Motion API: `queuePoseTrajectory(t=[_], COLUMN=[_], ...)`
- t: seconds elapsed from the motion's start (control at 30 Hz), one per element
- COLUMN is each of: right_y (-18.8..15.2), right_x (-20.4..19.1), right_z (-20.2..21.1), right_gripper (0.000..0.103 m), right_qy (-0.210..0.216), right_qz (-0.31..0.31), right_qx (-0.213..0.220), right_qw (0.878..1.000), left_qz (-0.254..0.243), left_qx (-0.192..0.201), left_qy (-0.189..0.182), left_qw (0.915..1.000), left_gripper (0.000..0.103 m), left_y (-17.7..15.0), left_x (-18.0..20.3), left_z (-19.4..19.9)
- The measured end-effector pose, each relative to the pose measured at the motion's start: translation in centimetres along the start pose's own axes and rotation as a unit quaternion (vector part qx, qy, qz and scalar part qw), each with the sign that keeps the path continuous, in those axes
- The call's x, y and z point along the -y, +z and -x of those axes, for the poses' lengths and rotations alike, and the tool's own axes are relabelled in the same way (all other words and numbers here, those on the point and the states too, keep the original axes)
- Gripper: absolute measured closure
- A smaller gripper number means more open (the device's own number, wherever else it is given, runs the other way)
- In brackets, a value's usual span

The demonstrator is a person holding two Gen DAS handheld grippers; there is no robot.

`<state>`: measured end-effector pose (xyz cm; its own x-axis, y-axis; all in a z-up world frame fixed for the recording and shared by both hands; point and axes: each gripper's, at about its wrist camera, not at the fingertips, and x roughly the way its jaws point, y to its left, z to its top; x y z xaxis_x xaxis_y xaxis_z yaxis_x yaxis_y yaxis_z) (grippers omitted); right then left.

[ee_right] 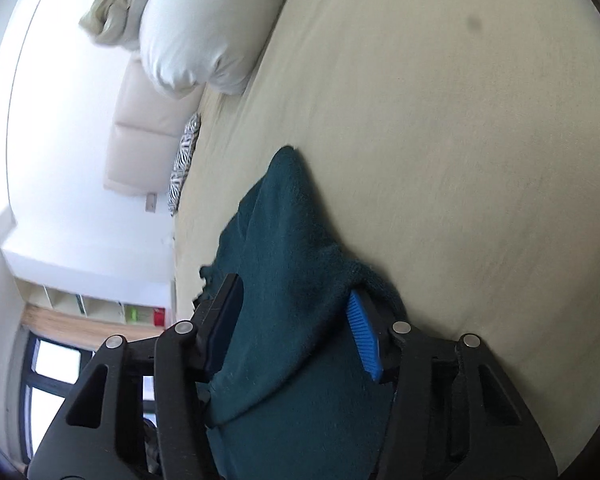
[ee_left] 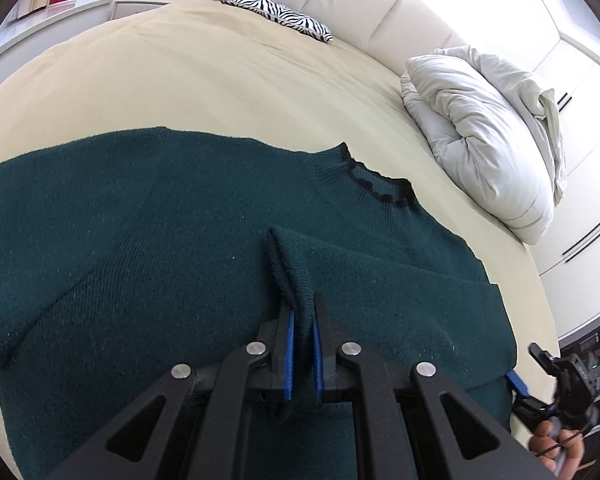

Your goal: Fold small clothes

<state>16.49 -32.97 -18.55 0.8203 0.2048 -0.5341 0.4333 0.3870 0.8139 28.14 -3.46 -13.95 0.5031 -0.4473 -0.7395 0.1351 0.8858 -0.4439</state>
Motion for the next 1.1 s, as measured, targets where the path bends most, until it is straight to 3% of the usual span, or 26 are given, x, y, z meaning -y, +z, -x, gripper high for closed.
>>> queuePoseTrajectory(t=[0.07, 0.17, 0.23, 0.3, 0.43, 0.5, 0.57, 0.67, 0.83, 0.97, 1.1], right_y=[0.1, 1.0, 2.1, 3.5, 5.4, 5.5, 5.2, 5.4, 4.5, 5.0, 5.0], right_x=[-1.4, -4.7, -6.0, -7.0, -6.9, -6.4, -6.9, -7.0, -8.5, -6.3, -6.7], right_z=[1.4, 3.8, 3.7, 1.4, -4.8, -6.9, -7.7, -8.0, -7.3, -8.4, -8.3], right_gripper=[0.05, 0.05, 0.05, 0.05, 0.051, 0.06, 0.078, 0.096, 0.097, 0.098, 0.095], right_qy=[-0.019, -0.057, -0.073, -0.087, -0.155, -0.175, -0.19, -0.201, -0.209, -0.214, -0.214], right_qz=[0.04, 0.139, 0.164, 0.188, 0.227, 0.236, 0.27, 0.281, 0.31, 0.285, 0.282], right_qx=[-0.005, 0.042, 0.058, 0.037, -0.009, -0.024, -0.01, -0.005, 0.03, 0.027, 0.028], right_qw=[0.999, 0.988, 0.982, 0.978, 0.962, 0.955, 0.944, 0.938, 0.927, 0.934, 0.935], left_qz=[-0.001, 0.0, 0.004, 0.006, 0.015, 0.018, 0.014, 0.01, -0.006, -0.007, 0.0], left_qx=[0.001, 0.007, 0.009, 0.01, 0.009, 0.01, 0.013, 0.017, 0.029, 0.032, 0.032], left_qy=[-0.002, -0.004, -0.007, -0.012, -0.027, -0.031, -0.028, -0.024, -0.003, 0.0, -0.011], left_qw=[1.0, 1.0, 0.9999, 0.9999, 0.9995, 0.9993, 0.9994, 0.9995, 0.9996, 0.9995, 0.9994], left_gripper=[0.094, 0.094, 0.094, 0.093, 0.092, 0.092, 0.092, 0.094, 0.094, 0.093, 0.092], left_y=[-0.2, -0.7, -0.9, -1.0, -1.0, -1.0, -1.0, -0.9, -0.9, -1.3, -1.4], left_x=[-0.1, -0.3, -0.5, -0.6, -1.4, -1.6, -1.4, -1.0, -0.2, -0.6, -1.0], left_z=[-0.1, -0.2, -0.2, -0.2, -0.6, -0.7, -0.7, -0.3, 0.3, -0.4, -0.3])
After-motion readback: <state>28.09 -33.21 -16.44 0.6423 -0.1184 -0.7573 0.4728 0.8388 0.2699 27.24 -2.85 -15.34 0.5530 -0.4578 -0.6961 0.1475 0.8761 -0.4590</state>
